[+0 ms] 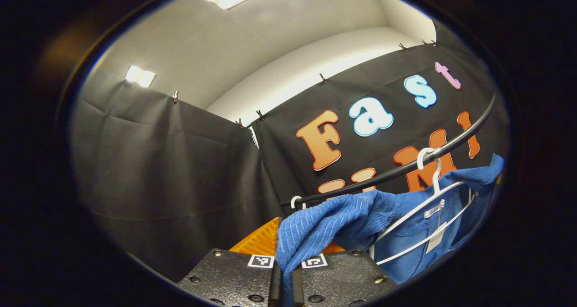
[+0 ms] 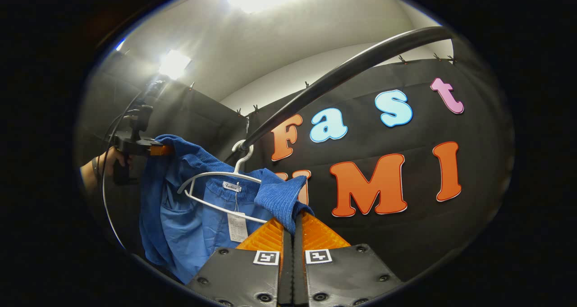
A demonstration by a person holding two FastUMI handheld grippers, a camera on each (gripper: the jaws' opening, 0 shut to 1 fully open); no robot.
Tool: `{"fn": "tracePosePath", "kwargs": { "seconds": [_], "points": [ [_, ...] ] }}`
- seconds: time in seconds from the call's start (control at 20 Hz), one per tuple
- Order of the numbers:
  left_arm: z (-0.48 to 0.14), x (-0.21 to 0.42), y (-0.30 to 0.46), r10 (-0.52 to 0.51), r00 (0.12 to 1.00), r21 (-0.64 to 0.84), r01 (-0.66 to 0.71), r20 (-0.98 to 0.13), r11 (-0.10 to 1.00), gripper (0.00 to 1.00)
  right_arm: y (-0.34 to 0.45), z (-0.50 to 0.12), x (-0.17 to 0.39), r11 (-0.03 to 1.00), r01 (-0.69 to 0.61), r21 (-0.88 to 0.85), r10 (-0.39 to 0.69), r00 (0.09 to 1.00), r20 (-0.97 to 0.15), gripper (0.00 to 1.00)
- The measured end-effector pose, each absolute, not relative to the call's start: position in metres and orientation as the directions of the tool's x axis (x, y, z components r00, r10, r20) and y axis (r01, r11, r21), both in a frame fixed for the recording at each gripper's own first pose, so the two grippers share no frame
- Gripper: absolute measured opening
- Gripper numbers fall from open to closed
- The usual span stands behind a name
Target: Grasp the clothes on the hanger with both hands and then place them into the laundry hamper below.
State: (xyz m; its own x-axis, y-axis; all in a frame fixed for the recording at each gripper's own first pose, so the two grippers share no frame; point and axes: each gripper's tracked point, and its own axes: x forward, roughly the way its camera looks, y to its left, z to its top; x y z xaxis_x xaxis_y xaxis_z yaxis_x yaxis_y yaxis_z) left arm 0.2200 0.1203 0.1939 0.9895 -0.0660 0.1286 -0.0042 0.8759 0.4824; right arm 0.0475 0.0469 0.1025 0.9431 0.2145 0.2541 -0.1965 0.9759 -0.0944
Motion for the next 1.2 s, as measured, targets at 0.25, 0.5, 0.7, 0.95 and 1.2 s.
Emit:
{"fn": "tracePosePath", "kwargs": {
  "seconds": [0.25, 0.5, 0.7, 0.95, 1.2],
  "points": [
    [0.134, 0.257, 0.142, -0.138, 0.990, 0.421, 0.114, 0.027, 0.900, 0.09, 0.049, 0.095, 0.051, 0.977, -0.189, -0.102, 0.209, 0.950, 0.234, 0.08],
    [0.067, 0.275, 0.153, -0.134, 0.990, 0.261, 0.138, -0.031, 0.955, 0.10, 0.049, 0.087, 0.060, 0.981, -0.165, -0.107, 0.184, 0.961, 0.205, 0.08],
    [-0.009, 0.277, 0.147, -0.133, 0.980, 0.232, 0.166, -0.151, 0.959, 0.10, 0.049, 0.084, 0.062, 0.981, -0.147, -0.124, 0.169, 0.966, 0.196, 0.07],
    [-0.063, 0.253, 0.137, -0.139, 0.974, 0.121, 0.163, -0.181, 0.979, 0.10, 0.040, 0.087, 0.065, 0.984, -0.125, -0.131, 0.150, 0.967, 0.208, 0.07],
    [-0.070, 0.228, 0.139, -0.132, 0.974, 0.094, 0.151, -0.182, 0.984, 0.10, 0.005, 0.104, 0.069, 0.988, 0.005, -0.156, 0.037, 0.963, 0.265, 0.08]
  ]
}}
